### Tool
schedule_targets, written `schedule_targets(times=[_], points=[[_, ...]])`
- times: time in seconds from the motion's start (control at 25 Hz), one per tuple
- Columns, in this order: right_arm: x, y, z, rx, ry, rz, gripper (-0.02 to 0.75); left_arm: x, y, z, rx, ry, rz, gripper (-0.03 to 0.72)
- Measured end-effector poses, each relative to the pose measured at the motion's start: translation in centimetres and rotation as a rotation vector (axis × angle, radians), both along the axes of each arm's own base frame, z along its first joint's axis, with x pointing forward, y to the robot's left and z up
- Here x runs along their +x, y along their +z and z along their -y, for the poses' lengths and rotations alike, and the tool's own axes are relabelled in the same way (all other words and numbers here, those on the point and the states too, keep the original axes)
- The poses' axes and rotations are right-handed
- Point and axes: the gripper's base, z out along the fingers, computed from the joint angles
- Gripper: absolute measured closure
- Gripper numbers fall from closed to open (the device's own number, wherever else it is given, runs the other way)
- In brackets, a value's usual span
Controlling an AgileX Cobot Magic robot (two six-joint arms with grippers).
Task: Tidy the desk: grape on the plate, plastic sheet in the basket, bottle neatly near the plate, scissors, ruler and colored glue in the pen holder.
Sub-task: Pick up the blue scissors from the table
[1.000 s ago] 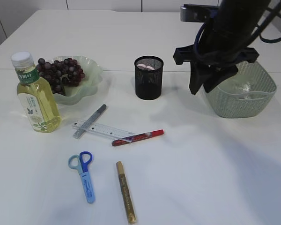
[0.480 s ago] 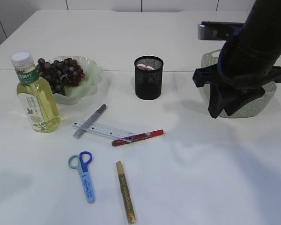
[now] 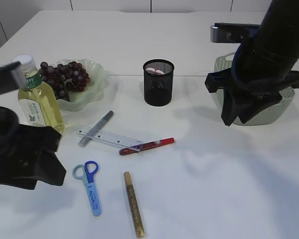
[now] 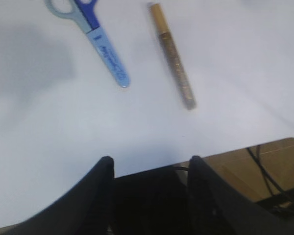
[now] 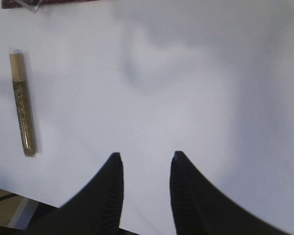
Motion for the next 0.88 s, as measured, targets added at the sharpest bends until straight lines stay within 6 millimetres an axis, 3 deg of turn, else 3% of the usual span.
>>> schedule_targets(times=[0.2, 0.44, 0.56, 0.88], points=[[0.0, 0.0, 0.0, 0.001, 0.002, 0.000, 0.464, 4.0, -4.0, 1.9, 0.182, 0.054, -0.085, 0.337], [0.0, 0.0, 0.0, 0.003, 0.001, -0.001, 0.464, 8.0, -8.7, 4.5, 0.265, 0.091, -0.205, 0.344], [-0.1, 0.0, -0.2, 0.019, -0.002, -0.006, 0.464, 8.6, -9.8, 5.1, 0.265, 0.106, -0.238, 0.345], [-0.1, 0.1, -0.3, 0.034, 0.020, -0.008, 0.465, 8.7, -9.9, 5.2, 0.264, 0.111, -0.244, 0.346]])
